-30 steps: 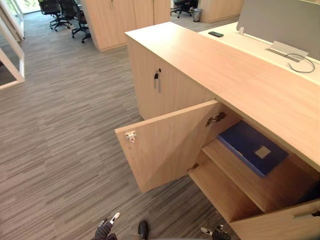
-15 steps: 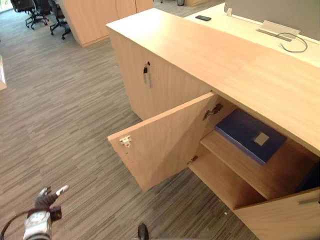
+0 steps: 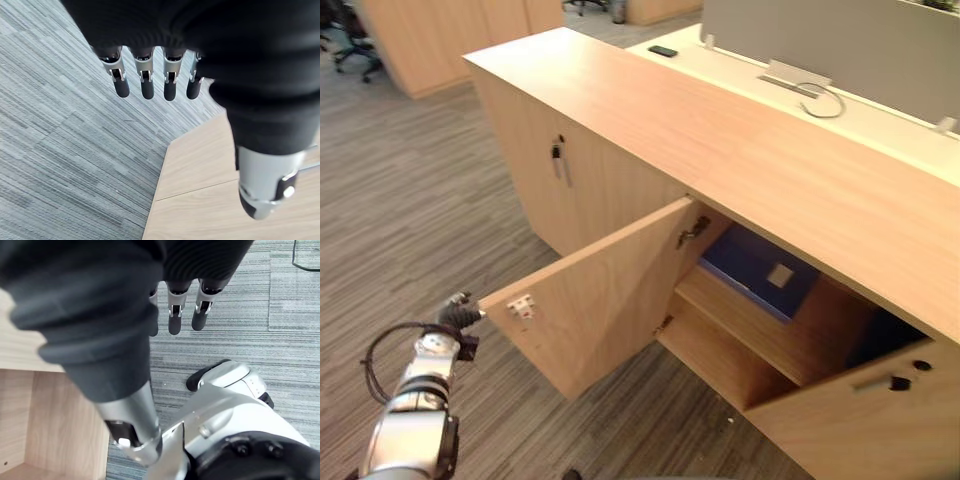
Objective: Walk over to the cabinet, pick up the folder, carry it to the office cabinet, place the folder inside the office cabinet, then close the office cabinet door
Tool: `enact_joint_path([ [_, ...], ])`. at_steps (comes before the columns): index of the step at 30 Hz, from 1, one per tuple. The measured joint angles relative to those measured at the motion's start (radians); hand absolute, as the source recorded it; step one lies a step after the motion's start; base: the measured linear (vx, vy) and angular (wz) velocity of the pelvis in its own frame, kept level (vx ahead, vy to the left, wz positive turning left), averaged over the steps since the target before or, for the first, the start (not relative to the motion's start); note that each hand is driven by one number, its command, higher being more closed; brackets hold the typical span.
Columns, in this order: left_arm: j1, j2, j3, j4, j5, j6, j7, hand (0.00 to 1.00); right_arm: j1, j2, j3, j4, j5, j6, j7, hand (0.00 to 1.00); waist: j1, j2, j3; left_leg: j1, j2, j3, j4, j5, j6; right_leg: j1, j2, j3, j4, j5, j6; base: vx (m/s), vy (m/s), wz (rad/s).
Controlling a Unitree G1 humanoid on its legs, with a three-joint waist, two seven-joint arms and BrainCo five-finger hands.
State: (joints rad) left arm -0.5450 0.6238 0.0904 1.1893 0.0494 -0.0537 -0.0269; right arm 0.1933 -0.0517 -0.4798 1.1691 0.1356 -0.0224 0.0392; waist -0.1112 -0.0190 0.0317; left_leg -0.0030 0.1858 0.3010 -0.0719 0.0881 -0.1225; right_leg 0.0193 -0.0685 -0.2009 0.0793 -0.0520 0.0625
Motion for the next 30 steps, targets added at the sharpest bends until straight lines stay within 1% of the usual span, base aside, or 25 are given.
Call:
enact_joint_path([
  [3,-0.058,0.024,-0.018,0.027,0.012,0.009,0.0,0.0,0.012,0.0,0.019,-0.017,-0.002,-0.002,0.003,0.0,-0.013,-0.014,-0.006,-0.011,0.021,0.027,0.001,0.006,-0.013,-0.025,0.02,0.027,-0.001,0.001,-0.001,-0.1,-0.114,-0.39],
  [4,-0.09,0.028,-0.021,0.042,0.019,0.009,-0.006,0.0,0.031,0.0,0.041,-0.037,-0.004,-0.005,0.008,0.0,-0.015,-0.017,-0.007,-0.018,0.035,0.035,0.002,0.01,-0.02,-0.039,0.033,0.038,-0.001,0.005,-0.007,-0.06,-0.097,-0.25],
  [6,-0.103,0.061,-0.03,0.075,0.019,0.018,-0.01,0.0,0.063,0.0,0.046,-0.049,-0.006,-0.01,0.016,0.0,-0.031,-0.024,-0.007,-0.02,0.054,0.04,0.004,0.016,-0.03,-0.043,0.051,0.045,0.0,0.006,-0.008,-0.07,-0.124,-0.15],
  [7,-0.107,0.07,-0.036,0.079,0.016,0.022,-0.011,0.0,0.096,0.0,0.048,-0.054,-0.01,-0.011,0.018,0.0,-0.03,-0.025,-0.007,-0.02,0.074,0.041,0.004,0.019,-0.037,-0.048,0.068,0.049,0.005,0.013,-0.015,-0.08,-0.127,-0.07],
  [8,-0.108,0.075,-0.036,0.079,0.016,0.023,-0.011,0.0,0.106,0.001,0.05,-0.054,-0.011,-0.011,0.02,0.0,-0.03,-0.026,-0.007,-0.02,0.082,0.044,0.004,0.021,-0.04,-0.054,0.076,0.055,0.009,0.018,-0.015,-0.08,-0.094,-0.16],
  [10,-0.116,0.107,-0.048,0.079,0.017,0.026,-0.011,0.0,0.129,0.005,0.052,-0.052,-0.013,-0.013,0.028,0.0,-0.028,-0.037,-0.012,-0.025,0.106,0.062,0.004,0.027,-0.049,-0.074,0.098,0.088,0.014,0.038,-0.015,-0.1,-0.058,-0.26],
  [11,-0.12,0.114,-0.053,0.079,0.02,0.026,-0.011,0.0,0.135,0.007,0.052,-0.05,-0.013,-0.015,0.03,0.0,-0.028,-0.043,-0.014,-0.027,0.107,0.066,0.004,0.029,-0.05,-0.077,0.1,0.093,0.014,0.04,-0.015,-0.11,-0.053,-0.22],
  [12,-0.133,0.12,-0.065,0.079,0.023,0.026,-0.01,0.0,0.148,0.011,0.052,-0.044,-0.014,-0.019,0.032,0.0,-0.028,-0.055,-0.017,-0.031,0.106,0.07,0.005,0.031,-0.051,-0.085,0.1,0.097,0.014,0.042,-0.016,-0.07,-0.028,-0.12],
  [13,-0.143,0.119,-0.074,0.077,0.031,0.026,-0.009,0.0,0.159,0.016,0.052,-0.04,-0.016,-0.019,0.033,0.0,-0.027,-0.059,-0.017,-0.034,0.105,0.071,0.005,0.035,-0.049,-0.087,0.099,0.097,0.013,0.045,-0.017,-0.11,-0.024,-0.07],
  [15,-0.152,0.102,-0.111,0.067,0.044,0.025,-0.001,0.0,0.177,0.026,0.056,-0.033,-0.019,-0.019,0.036,0.0,-0.028,-0.07,-0.02,-0.04,0.101,0.068,0.004,0.039,-0.045,-0.091,0.095,0.097,0.013,0.051,-0.017,-0.12,0.0,0.06],
  [16,-0.151,0.086,-0.151,0.025,0.057,0.024,0.004,0.0,0.192,0.028,0.078,-0.029,-0.018,-0.019,0.036,0.0,-0.028,-0.075,-0.023,-0.054,0.091,0.058,0.004,0.042,-0.043,-0.097,0.086,0.095,0.01,0.051,-0.017,-0.13,0.023,0.29],
  [18,-0.124,0.058,-0.242,-0.1,0.071,0.02,0.02,0.0,0.196,0.029,0.079,-0.018,-0.018,-0.019,0.035,0.0,-0.027,-0.075,-0.022,-0.081,0.068,0.032,-0.009,0.053,-0.03,-0.106,0.067,0.091,0.001,0.051,-0.017,-0.14,0.062,0.39],
  [19,-0.076,0.046,-0.306,-0.238,0.072,0.012,0.032,0.0,0.192,0.032,0.079,-0.018,-0.017,-0.02,0.034,0.0,-0.024,-0.076,-0.02,-0.091,0.056,0.023,-0.016,0.061,-0.026,-0.107,0.056,0.09,-0.007,0.051,-0.017,-0.13,0.079,0.27],
  [20,-0.046,0.038,-0.336,-0.304,0.072,0.005,0.035,0.0,0.192,0.034,0.078,-0.02,-0.016,-0.021,0.032,0.0,-0.022,-0.077,-0.021,-0.094,0.05,0.02,-0.018,0.063,-0.024,-0.106,0.052,0.089,-0.009,0.051,-0.017,-0.13,0.074,0.26],
  [22,0.077,-0.03,-0.462,-0.52,0.06,-0.026,0.025,0.0,0.184,0.041,0.07,-0.024,-0.016,-0.025,0.017,0.0,-0.012,-0.074,-0.022,-0.098,0.033,0.014,-0.019,0.069,-0.017,-0.102,0.034,0.082,-0.012,0.051,-0.017,-0.12,0.061,0.14],
  [23,0.104,-0.048,-0.49,-0.566,0.051,-0.035,0.018,0.0,0.178,0.042,0.069,-0.024,-0.015,-0.025,0.013,0.0,-0.01,-0.074,-0.023,-0.099,0.03,0.013,-0.019,0.07,-0.016,-0.102,0.031,0.081,-0.013,0.051,-0.017,-0.1,0.047,0.05],
  [24,0.154,-0.101,-0.522,-0.607,0.015,-0.04,0.034,0.0,0.159,0.047,0.066,-0.025,-0.008,-0.025,0.005,0.0,-0.008,-0.072,-0.025,-0.1,0.025,0.012,-0.02,0.074,-0.014,-0.102,0.028,0.08,-0.016,0.051,-0.017,-0.11,0.028,-0.01],
  [26,0.226,-0.15,-0.65,-0.615,-0.091,-0.053,0.016,0.0,0.115,0.057,0.066,-0.026,0.001,-0.026,-0.004,0.0,-0.008,-0.071,-0.032,-0.104,0.026,0.011,-0.02,0.081,-0.018,-0.101,0.029,0.08,-0.028,0.05,-0.016,-0.11,0.002,-0.05],
  [27,0.258,-0.173,-0.726,-0.621,-0.144,-0.053,-0.02,0.0,0.094,0.059,0.066,-0.027,0.002,-0.028,-0.005,0.0,-0.008,-0.07,-0.033,-0.107,0.026,0.011,-0.021,0.085,-0.022,-0.102,0.029,0.08,-0.033,0.045,-0.01,-0.11,-0.035,-0.04],
  [28,0.304,-0.22,-0.821,-0.621,-0.258,-0.053,-0.078,0.0,0.069,0.059,0.06,-0.027,0.002,-0.031,-0.009,0.0,-0.011,-0.065,-0.035,-0.115,0.026,0.011,-0.021,0.091,-0.025,-0.106,0.029,0.08,-0.039,0.035,-0.001,-0.07,-0.029,0.0],
  [29,0.331,-0.252,-0.859,-0.62,-0.314,-0.052,-0.091,0.0,0.06,0.057,0.044,-0.028,0.003,-0.033,-0.012,0.0,-0.013,-0.064,-0.037,-0.117,0.026,0.008,-0.021,0.097,-0.027,-0.107,0.029,0.078,-0.041,0.031,0.0,-0.1,-0.043,0.04],
  [30,0.376,-0.317,-0.911,-0.619,-0.403,-0.05,-0.126,0.0,0.051,0.055,0.019,-0.031,0.004,-0.041,-0.022,0.0,-0.013,-0.055,-0.031,-0.118,0.028,0.003,-0.021,0.107,-0.03,-0.107,0.031,0.074,-0.042,0.022,0.011,-0.06,-0.023,0.1],
])
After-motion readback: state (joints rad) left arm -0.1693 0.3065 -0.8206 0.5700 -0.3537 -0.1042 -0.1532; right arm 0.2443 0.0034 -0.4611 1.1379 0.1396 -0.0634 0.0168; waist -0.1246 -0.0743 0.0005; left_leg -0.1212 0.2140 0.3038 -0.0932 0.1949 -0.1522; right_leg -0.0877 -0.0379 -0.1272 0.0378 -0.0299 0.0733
